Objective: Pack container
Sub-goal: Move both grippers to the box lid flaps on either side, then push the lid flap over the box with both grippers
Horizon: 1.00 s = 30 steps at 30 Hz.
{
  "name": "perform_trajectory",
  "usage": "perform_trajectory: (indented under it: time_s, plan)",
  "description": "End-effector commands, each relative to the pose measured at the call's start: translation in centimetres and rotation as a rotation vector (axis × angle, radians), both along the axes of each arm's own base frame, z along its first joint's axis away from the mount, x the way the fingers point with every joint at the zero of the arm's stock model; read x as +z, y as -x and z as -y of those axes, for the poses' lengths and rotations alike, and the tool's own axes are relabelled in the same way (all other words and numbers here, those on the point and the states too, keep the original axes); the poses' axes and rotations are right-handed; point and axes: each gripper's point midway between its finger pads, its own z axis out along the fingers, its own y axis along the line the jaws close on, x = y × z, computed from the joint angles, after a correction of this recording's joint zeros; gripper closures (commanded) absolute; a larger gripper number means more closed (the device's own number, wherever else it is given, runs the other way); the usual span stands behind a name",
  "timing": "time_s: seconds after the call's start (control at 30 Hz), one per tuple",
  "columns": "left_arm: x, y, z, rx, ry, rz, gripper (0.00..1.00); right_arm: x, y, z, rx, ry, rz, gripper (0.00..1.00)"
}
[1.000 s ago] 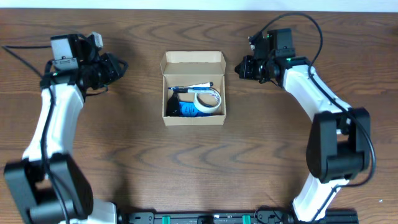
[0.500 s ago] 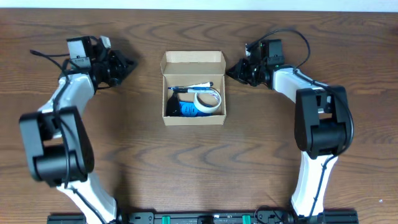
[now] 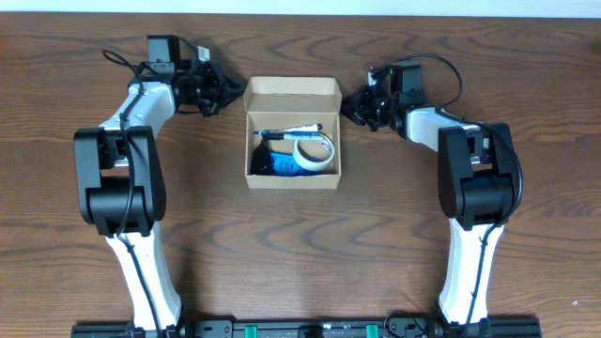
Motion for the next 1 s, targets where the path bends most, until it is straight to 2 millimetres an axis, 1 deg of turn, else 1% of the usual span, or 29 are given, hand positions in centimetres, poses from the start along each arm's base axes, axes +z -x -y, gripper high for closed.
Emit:
perform_trajectory:
  time_s: [0.0,0.17,0.37,0.5,0.57,0.73,0.9,0.97]
  plan:
    - [-0.4,0.2,0.2,-0.007,0.016,-0.031,0.94,0.1,0.2,-1.1,0.006,-0.043,-0.018,0.98]
    - [-0.8,0.8,0.2,-0.011,0.014,-0.065,0.94,1.3,-0.5,-1.6,0.011,-0.088,0.024,0.99]
    - [-1.0,1.2,0.2,-0.017,0.011,-0.078,0.94,3.2,-1.0,-2.3,0.054,-0.141,0.107,0.99]
    - [-0.8,0.8,0.2,-0.016,0.013,-0.058,0.94,4.7,-1.3,-2.7,0.088,-0.172,0.179,0.98]
    - [-0.2,0.5,0.5,-0.029,0.036,-0.025,0.94,5.4,-1.4,-3.0,0.107,-0.187,0.211,0.98]
    - [2.3,-0.3,1.6,-0.097,0.126,0.096,0.94,6.8,-1.2,-3.4,0.158,-0.225,0.274,0.98]
    - [3.7,-0.6,1.7,-0.133,0.168,0.164,0.94,8.6,-1.0,-3.8,0.219,-0.266,0.355,0.99]
    - [4.7,-0.6,1.8,-0.159,0.193,0.205,0.95,9.1,-0.8,-3.9,0.238,-0.277,0.376,0.98]
